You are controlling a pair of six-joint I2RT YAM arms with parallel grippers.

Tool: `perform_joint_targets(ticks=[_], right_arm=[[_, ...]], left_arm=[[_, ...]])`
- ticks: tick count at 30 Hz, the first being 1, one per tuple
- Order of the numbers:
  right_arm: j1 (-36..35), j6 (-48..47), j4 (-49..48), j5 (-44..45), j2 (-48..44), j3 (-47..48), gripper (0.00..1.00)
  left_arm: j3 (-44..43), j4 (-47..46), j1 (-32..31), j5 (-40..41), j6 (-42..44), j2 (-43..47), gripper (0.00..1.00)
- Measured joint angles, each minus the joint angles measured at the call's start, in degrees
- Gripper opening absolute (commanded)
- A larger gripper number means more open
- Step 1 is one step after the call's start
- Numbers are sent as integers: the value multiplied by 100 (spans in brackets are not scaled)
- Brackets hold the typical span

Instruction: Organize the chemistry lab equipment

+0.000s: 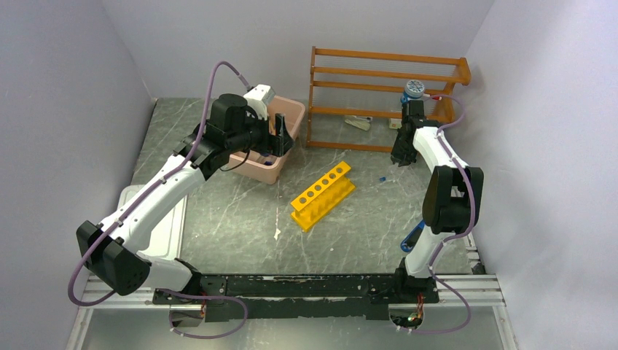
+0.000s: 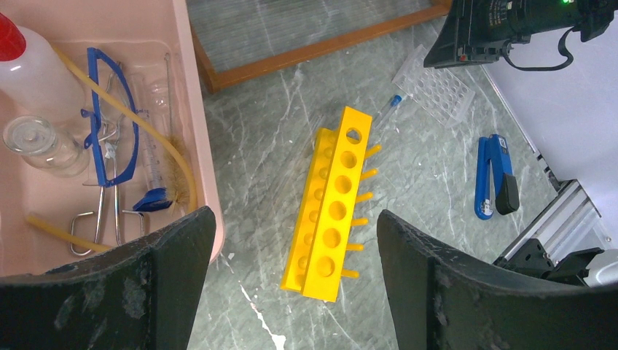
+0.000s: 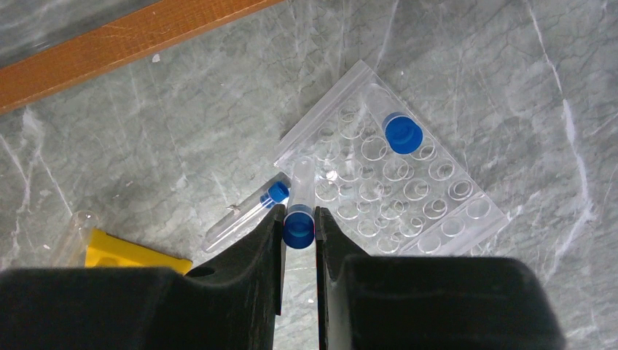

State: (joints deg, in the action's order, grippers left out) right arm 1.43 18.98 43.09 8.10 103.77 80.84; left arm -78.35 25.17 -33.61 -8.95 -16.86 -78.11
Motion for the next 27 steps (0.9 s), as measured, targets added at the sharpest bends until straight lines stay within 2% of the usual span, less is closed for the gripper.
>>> perform_joint_targets(ticks=[12, 23, 27], right_arm=[[0, -9, 11, 0, 79, 0, 28], [0, 28, 9, -2, 101, 0, 57], [0, 66, 11, -55, 61, 4, 63]], left_arm=[[9, -2, 0, 2, 2, -2, 85], [17, -2, 0, 0, -2, -2, 84], [17, -2, 0, 0, -4, -2, 85]])
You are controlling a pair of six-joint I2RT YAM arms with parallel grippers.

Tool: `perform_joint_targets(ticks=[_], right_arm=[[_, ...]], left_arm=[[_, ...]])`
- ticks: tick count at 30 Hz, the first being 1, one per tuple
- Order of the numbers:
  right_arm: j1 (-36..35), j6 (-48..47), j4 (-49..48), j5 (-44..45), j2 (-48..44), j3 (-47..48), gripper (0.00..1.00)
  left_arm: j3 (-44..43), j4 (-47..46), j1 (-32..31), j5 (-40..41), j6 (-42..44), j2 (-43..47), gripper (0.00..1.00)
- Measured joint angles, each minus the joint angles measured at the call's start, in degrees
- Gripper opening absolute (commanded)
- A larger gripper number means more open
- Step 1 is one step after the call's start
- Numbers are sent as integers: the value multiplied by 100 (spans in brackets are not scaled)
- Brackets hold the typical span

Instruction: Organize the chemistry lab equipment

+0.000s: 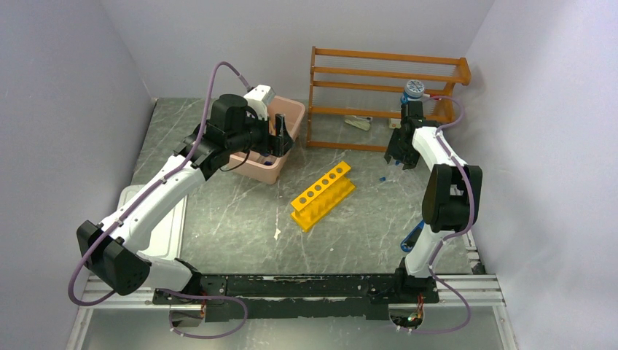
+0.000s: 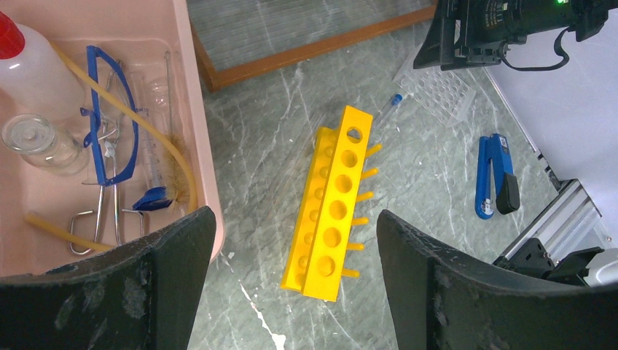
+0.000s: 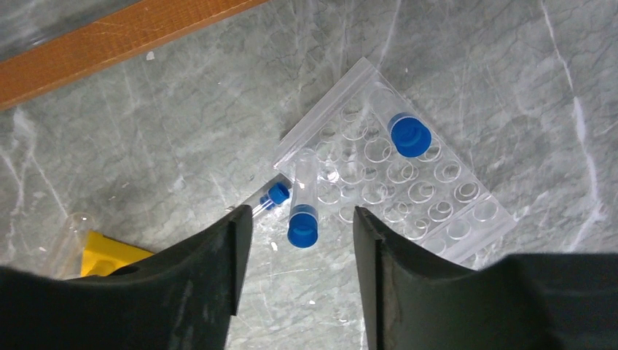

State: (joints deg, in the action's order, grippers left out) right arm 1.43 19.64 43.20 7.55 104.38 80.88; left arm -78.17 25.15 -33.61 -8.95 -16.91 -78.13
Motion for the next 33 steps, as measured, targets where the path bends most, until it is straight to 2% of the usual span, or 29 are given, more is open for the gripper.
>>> perform_joint_targets(ticks=[4, 9, 15, 19, 23, 28, 33], right_arm=[[-35, 184, 46, 44, -293, -9, 64], [-413, 750, -66, 588, -1233, -483, 64], [-1296, 1781, -369, 1239, -2004, -1462, 54], [-1757, 2465, -566, 1410, -1832, -1882, 51], [-1893, 2868, -758, 1554, -1460, -1961, 54], [-1917, 3056, -1021, 1873, -986, -1934, 58], [-1919, 3095, -1211, 2192, -570, -1897, 54]], left_arm=[[0, 4, 0, 33, -55, 0, 85], [0, 26, 0, 155, -105, 0, 85], [63, 22, 0, 192, -153, 13, 85], [129, 37, -2, 201, -155, 24, 85], [181, 44, 0, 212, -155, 24, 84], [188, 46, -2, 214, -157, 33, 84], [188, 48, -2, 234, -155, 37, 84]])
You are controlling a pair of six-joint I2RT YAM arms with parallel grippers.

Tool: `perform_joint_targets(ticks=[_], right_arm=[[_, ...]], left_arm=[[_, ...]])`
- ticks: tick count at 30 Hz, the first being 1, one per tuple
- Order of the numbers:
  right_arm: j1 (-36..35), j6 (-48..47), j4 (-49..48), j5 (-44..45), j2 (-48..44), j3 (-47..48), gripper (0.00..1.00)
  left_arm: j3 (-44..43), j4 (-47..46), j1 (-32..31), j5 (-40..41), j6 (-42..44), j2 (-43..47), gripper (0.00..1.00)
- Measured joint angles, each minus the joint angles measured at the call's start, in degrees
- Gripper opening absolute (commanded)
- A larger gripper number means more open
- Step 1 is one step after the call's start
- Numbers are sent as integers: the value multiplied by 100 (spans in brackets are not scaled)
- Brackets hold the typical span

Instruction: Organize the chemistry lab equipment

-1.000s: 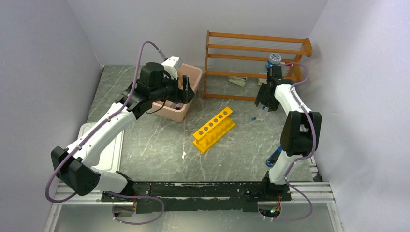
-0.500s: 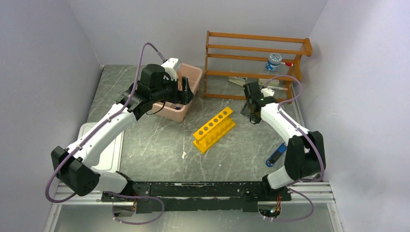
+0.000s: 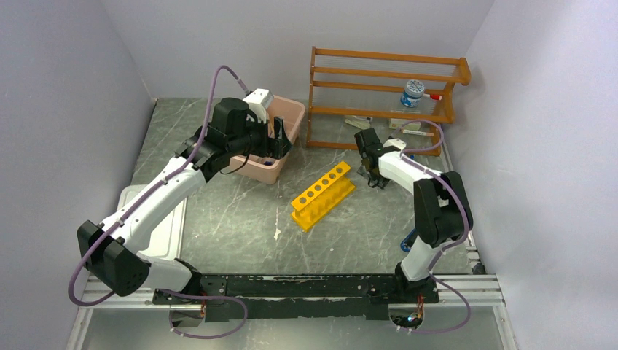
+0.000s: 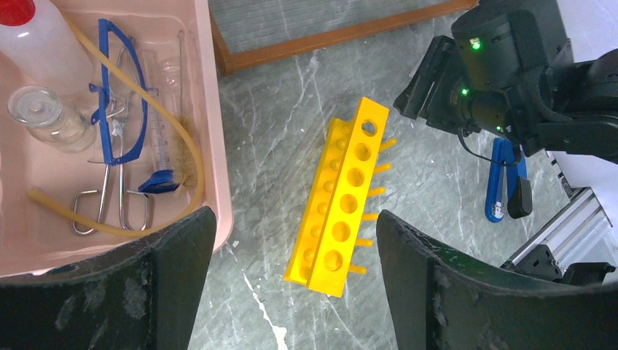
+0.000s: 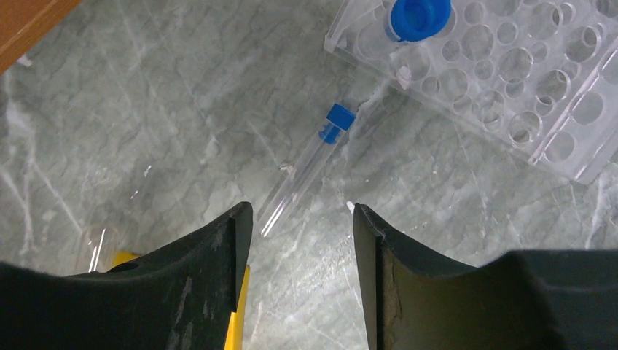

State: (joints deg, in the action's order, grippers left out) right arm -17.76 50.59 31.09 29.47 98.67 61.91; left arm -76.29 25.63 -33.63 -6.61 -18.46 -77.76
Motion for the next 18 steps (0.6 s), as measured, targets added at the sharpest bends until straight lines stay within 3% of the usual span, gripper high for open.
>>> perform_joint_targets(ticks=[7, 15, 18], right_arm=[[0, 26, -249, 221, 199, -22, 40], [0, 28, -474, 354, 511, -94, 38], [0, 46, -553, 400, 522, -116, 32]], left_arm=[[0, 0, 0, 0, 0, 0, 83], [-4, -2, 0, -2, 0, -2, 83], [-4, -2, 0, -2, -2, -2, 83]])
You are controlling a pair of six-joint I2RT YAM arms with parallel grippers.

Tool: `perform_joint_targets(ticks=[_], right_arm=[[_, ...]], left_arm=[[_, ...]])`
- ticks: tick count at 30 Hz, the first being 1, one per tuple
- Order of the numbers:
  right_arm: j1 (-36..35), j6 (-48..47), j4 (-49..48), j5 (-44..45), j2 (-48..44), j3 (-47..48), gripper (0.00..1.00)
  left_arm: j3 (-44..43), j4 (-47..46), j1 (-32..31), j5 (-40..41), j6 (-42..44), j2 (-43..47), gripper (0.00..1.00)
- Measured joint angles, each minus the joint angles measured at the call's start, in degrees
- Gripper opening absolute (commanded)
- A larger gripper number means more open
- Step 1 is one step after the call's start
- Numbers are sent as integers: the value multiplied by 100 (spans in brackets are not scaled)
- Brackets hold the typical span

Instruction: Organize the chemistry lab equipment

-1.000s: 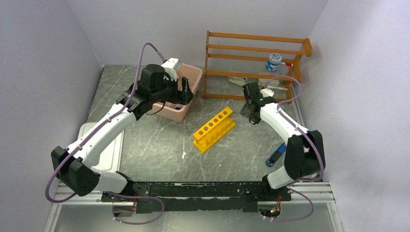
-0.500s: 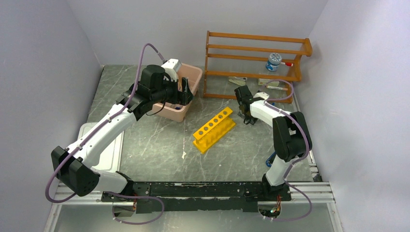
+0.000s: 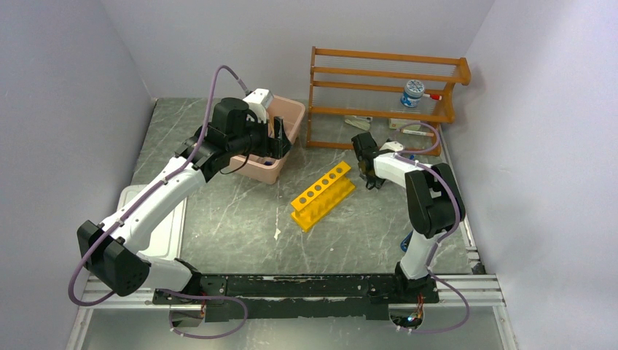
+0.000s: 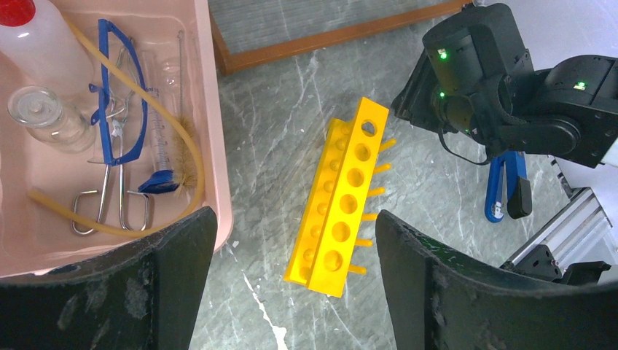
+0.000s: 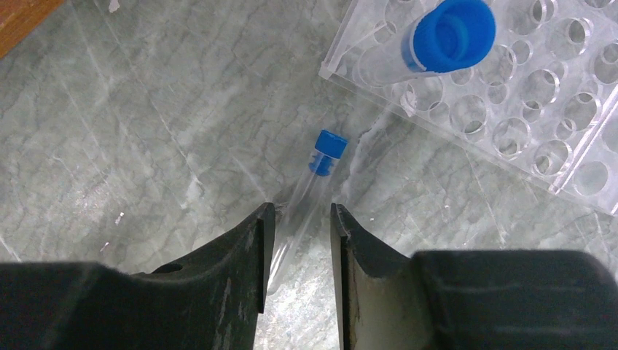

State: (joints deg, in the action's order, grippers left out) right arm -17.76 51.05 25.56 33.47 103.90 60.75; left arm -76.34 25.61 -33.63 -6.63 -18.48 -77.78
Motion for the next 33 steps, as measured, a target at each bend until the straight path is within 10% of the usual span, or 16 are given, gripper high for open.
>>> perform_joint_targets(ticks=[8, 19, 33], right_arm=[[7, -90, -457, -26, -131, -286, 9], [22, -358, -656, -1200, -1617, -1200, 9], [22, -227, -1410, -3713, -4336, -1180, 11]], left_arm=[[0, 0, 0, -2, -28, 0, 83], [286, -289, -2, -723, -466, -15, 82], [957, -3259, -699, -2710, -2597, -732, 92]])
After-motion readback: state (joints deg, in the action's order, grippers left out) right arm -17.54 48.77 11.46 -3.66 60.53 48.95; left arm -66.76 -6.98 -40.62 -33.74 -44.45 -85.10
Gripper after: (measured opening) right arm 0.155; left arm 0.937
